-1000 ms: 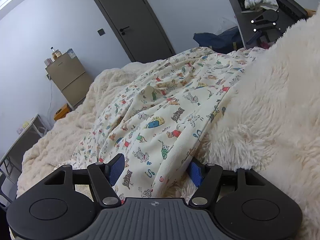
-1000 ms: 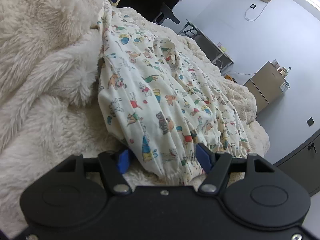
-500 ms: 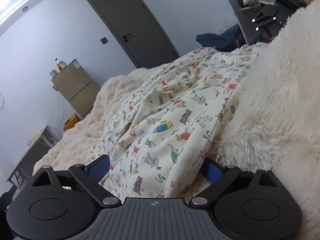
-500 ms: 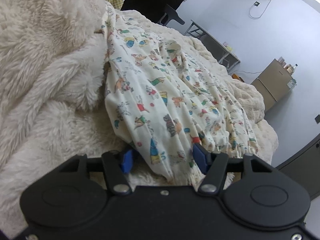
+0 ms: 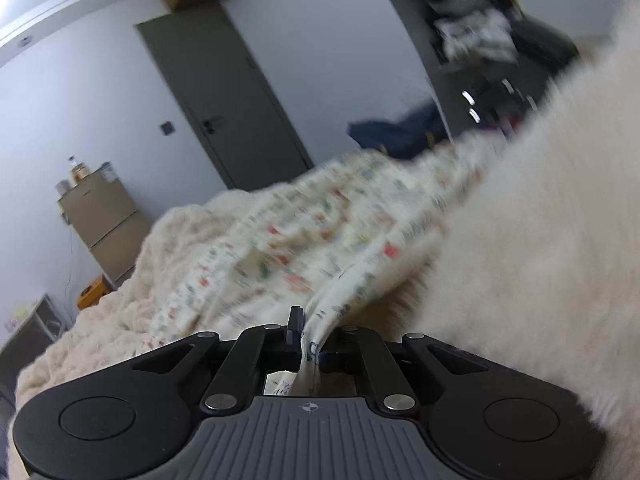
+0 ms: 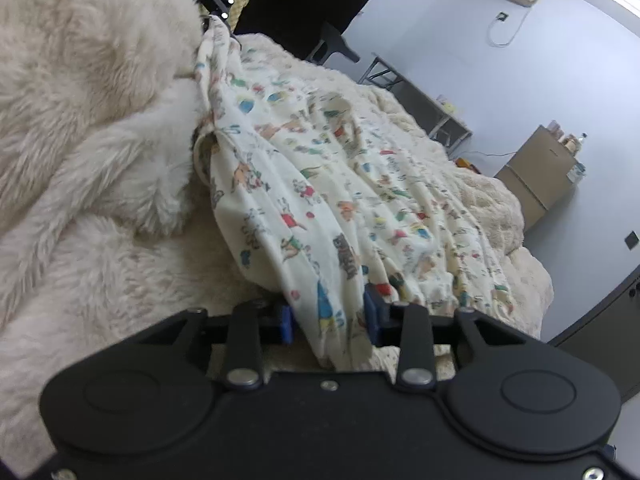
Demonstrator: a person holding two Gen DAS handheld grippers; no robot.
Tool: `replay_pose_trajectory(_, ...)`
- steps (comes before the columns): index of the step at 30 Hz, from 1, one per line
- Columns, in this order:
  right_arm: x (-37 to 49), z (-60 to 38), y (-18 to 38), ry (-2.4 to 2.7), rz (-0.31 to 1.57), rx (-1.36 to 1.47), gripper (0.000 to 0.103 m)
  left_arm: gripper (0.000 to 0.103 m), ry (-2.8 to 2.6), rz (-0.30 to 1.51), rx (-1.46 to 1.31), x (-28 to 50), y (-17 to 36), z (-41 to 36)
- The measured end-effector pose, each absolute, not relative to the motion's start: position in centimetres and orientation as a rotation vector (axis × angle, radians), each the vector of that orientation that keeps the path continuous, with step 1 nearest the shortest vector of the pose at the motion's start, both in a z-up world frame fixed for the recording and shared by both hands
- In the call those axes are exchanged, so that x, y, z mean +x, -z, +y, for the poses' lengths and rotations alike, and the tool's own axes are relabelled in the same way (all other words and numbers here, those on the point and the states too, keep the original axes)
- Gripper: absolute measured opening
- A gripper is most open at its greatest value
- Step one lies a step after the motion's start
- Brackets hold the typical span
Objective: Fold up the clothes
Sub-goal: 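Grasp the cloth hem with the left gripper while the right gripper grasps another hem point and lifts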
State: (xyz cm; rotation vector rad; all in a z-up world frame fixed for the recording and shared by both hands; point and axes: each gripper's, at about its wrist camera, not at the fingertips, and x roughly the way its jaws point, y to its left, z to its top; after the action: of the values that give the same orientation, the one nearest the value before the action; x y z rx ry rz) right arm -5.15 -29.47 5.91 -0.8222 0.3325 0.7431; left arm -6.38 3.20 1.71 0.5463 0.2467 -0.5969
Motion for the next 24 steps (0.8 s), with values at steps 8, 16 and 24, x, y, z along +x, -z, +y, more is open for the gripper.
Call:
replay_pose_trajectory(8,-5.7,-30.1,-5.7,-0.746,0.315,-0.838,0.017,0.004,0.581,0.217,0.464,-6.1,-4.2,5.1)
replay_pose_trajectory(16,-8.1,-31.4,-10.0,-0.795,0.288,-0.812,0.010,0.005,0.597,0.227,0.486,-5.9,-5.3,5.8)
replay_pose_trajectory(24,-9.2,-30.2,-7.9,-0.789,0.338,-0.958,0.031,0.006,0.612,0.250,0.524,-5.9,-4.7,5.2)
